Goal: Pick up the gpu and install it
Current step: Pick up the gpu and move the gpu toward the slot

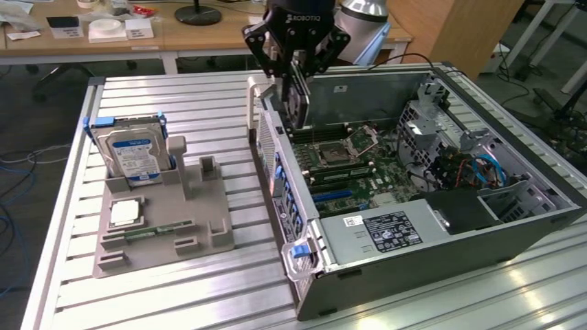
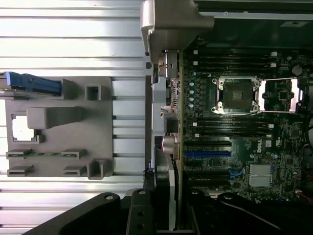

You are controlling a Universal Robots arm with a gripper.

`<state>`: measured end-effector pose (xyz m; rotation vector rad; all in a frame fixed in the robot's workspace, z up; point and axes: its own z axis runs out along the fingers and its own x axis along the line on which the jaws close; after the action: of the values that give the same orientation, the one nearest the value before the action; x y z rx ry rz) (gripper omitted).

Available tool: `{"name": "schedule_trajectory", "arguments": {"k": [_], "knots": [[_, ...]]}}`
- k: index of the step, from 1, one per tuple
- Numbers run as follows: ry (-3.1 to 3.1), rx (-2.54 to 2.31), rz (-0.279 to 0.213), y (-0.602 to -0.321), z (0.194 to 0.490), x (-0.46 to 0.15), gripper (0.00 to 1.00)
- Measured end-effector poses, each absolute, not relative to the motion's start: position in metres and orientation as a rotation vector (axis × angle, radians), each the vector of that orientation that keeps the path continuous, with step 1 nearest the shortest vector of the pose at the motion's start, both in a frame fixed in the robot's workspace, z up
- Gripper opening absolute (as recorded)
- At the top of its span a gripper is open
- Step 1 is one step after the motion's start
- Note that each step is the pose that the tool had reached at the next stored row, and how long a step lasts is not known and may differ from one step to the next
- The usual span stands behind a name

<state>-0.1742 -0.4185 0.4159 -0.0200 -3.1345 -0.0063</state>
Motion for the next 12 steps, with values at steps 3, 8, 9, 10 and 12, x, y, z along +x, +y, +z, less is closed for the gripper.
{"name": "schedule_trajectory", "arguments": {"k": [3,8,9,10,12], "knots": [[-3.135,-0.020,-0.006,-0.4185,0.4159,-0.1716,0.28],[-3.135,-0.020,-0.007,-0.4185,0.4158,-0.1673,0.28],[-3.135,-0.020,-0.006,-0.4185,0.4159,-0.1664,0.28],[-3.135,-0.020,-0.006,-0.4185,0.4159,-0.1655,0.28],[-3.135,-0.020,-0.006,-0.4185,0.4159,-0.1639,0.28]]}}
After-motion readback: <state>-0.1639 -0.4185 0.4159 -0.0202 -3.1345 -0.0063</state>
